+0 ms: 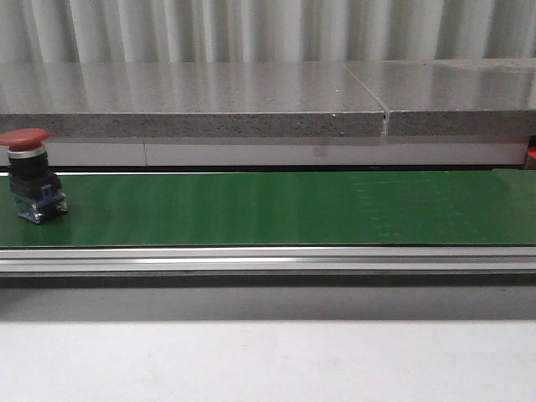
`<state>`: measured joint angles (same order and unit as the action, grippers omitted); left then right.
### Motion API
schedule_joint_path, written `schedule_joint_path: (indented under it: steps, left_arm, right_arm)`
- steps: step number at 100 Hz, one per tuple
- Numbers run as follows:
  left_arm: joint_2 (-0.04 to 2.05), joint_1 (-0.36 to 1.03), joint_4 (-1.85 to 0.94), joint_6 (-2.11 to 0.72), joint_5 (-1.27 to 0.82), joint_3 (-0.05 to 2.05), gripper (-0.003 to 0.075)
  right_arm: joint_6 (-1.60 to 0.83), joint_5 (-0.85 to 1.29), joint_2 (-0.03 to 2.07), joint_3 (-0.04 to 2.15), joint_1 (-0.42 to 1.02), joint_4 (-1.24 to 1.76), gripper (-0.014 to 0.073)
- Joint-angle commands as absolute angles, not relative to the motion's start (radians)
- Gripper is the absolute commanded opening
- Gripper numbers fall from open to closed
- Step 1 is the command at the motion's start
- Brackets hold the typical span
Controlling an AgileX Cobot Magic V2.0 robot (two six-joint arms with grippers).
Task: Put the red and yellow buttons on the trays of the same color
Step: 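Move the left gripper to a yellow push-button and grasp it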
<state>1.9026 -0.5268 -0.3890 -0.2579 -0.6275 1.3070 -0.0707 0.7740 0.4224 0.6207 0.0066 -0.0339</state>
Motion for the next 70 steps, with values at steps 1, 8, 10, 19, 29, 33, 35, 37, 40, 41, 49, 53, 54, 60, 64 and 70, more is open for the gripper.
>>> schedule_joint_path:
  steps: [1,8,10,19,29,33,35,37,40,41,49,53,54,60,64,70]
  left_arm:
    - [1.880,-0.528,-0.399,-0.251,-0.612,1.363,0.0639]
    - [1.893,-0.528,-0.394,-0.251,-0.612,1.379,0.0639]
    - [1.896,-0.528,-0.394,-0.251,-0.612,1.381,0.0639]
    - [1.902,-0.528,-0.394,-0.251,-0.610,1.381,0.0639]
    - [1.905,-0.528,-0.394,-0.251,-0.610,1.381,0.0638]
    - [1.906,-0.528,-0.394,-0.251,-0.610,1.381,0.0636]
    - [1.906,-0.528,-0.394,-0.251,-0.610,1.381,0.0629]
    - [1.906,-0.528,-0.394,-0.251,-0.610,1.381,0.0617]
    - [1.906,-0.528,-0.394,-0.251,-0.610,1.381,0.0597]
    - [1.906,-0.528,-0.394,-0.251,-0.610,1.381,0.0585]
    - [1.906,-0.528,-0.394,-0.251,-0.619,1.381,0.0499]
    - [1.906,-0.528,-0.394,-0.251,-0.629,1.381,0.0440]
    - [1.906,-0.528,-0.394,-0.251,-0.632,1.381,0.0430]
    - [1.906,-0.528,-0.394,-0.251,-0.641,1.381,0.0336]
    - [1.906,-0.528,-0.394,-0.251,-0.651,1.381,0.0273]
    - [1.906,-0.528,-0.409,-0.251,-0.663,1.381,0.0194]
  right_arm:
    - [-0.078,0.709,0.428,0.642,0.006,-0.042,-0.0068]
    - [-0.078,0.709,0.428,0.642,0.006,-0.042,-0.0068]
    - [-0.078,0.709,0.428,0.642,0.006,-0.042,-0.0068]
    - [-0.078,0.709,0.428,0.642,0.006,-0.042,-0.0068]
    - [-0.078,0.709,0.428,0.642,0.006,-0.042,-0.0068]
    - [-0.078,0.709,0.428,0.642,0.006,-0.042,-0.0068]
    - [-0.078,0.709,0.428,0.642,0.006,-0.042,-0.0068]
    - [-0.078,0.709,0.428,0.642,0.006,-0.042,-0.0068]
    - [-0.078,0.709,0.428,0.642,0.006,-0.042,-0.0068]
    - [-0.078,0.709,0.428,0.642,0.006,-0.042,-0.0068]
    - [-0.078,0.709,0.428,0.642,0.006,-0.042,-0.0068]
    - [-0.078,0.709,0.428,0.642,0.006,-0.042,-0.0068]
    - [-0.078,0.709,0.428,0.642,0.006,-0.042,-0.0068]
    - [-0.078,0.709,0.428,0.642,0.006,-0.042,-0.0068]
    - [-0.078,0.709,0.428,0.642,0.006,-0.042,-0.0068]
    - [-0.078,0.709,0.428,0.642,0.006,-0.042,-0.0068]
